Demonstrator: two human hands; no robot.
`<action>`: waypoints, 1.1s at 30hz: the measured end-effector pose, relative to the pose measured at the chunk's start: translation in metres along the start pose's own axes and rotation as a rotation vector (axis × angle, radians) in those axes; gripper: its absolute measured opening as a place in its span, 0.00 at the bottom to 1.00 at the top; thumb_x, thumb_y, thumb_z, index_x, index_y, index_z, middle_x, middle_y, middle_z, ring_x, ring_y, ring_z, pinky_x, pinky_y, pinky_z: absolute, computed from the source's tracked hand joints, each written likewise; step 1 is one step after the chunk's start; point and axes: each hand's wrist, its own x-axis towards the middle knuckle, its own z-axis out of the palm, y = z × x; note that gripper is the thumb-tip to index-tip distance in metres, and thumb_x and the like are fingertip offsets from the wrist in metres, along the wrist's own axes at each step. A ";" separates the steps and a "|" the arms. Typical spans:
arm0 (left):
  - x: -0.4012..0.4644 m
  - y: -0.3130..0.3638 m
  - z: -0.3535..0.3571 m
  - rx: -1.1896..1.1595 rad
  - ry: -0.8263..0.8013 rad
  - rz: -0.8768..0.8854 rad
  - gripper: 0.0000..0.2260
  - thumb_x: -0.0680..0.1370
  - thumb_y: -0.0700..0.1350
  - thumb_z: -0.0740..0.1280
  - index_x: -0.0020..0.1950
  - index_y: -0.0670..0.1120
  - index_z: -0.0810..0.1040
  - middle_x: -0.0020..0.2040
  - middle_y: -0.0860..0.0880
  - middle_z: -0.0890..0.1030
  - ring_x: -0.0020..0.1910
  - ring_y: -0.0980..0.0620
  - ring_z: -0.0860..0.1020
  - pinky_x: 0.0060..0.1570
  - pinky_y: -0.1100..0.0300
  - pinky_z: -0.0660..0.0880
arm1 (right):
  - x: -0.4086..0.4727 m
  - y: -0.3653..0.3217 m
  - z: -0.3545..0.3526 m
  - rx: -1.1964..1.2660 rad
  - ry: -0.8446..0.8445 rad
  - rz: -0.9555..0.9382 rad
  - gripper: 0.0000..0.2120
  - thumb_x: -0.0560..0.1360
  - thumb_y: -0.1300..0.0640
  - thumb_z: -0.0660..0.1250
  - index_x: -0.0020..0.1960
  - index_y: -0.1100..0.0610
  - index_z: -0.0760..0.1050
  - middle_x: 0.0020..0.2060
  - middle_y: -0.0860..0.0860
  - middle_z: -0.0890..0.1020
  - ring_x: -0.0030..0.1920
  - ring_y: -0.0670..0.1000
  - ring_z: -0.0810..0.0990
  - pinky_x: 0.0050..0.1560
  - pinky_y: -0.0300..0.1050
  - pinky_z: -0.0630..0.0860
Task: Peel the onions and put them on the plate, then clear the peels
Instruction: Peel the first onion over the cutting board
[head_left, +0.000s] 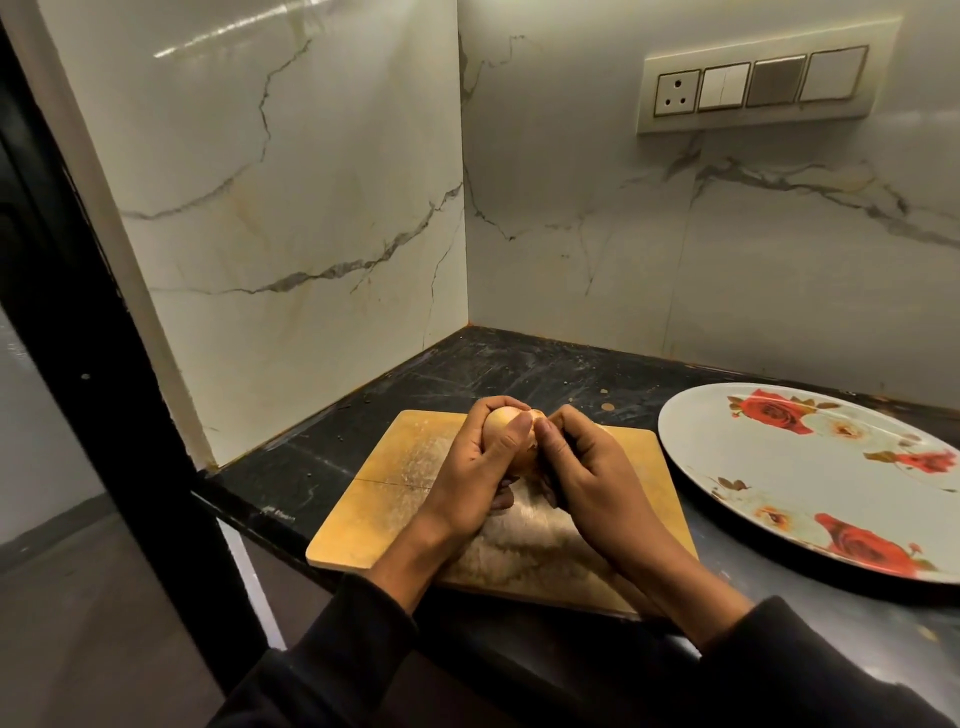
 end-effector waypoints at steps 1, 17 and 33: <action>-0.001 0.000 0.001 -0.005 0.007 0.005 0.17 0.78 0.55 0.65 0.63 0.48 0.72 0.47 0.44 0.75 0.32 0.57 0.74 0.25 0.63 0.69 | 0.000 0.002 -0.001 -0.046 0.020 0.002 0.12 0.83 0.53 0.61 0.43 0.56 0.72 0.30 0.46 0.74 0.31 0.45 0.71 0.31 0.42 0.68; -0.004 0.000 0.004 0.100 0.040 0.113 0.26 0.72 0.35 0.76 0.68 0.50 0.74 0.65 0.50 0.76 0.59 0.56 0.80 0.55 0.61 0.79 | 0.004 0.010 -0.013 -0.339 0.079 -0.025 0.16 0.83 0.50 0.62 0.36 0.46 0.68 0.26 0.47 0.75 0.28 0.47 0.73 0.32 0.49 0.69; -0.004 -0.005 0.002 0.027 0.054 0.079 0.23 0.75 0.39 0.74 0.66 0.55 0.74 0.62 0.48 0.76 0.56 0.48 0.81 0.57 0.49 0.81 | 0.003 0.012 -0.023 -0.615 0.027 -0.157 0.10 0.83 0.48 0.60 0.44 0.48 0.68 0.33 0.45 0.77 0.34 0.49 0.76 0.34 0.53 0.72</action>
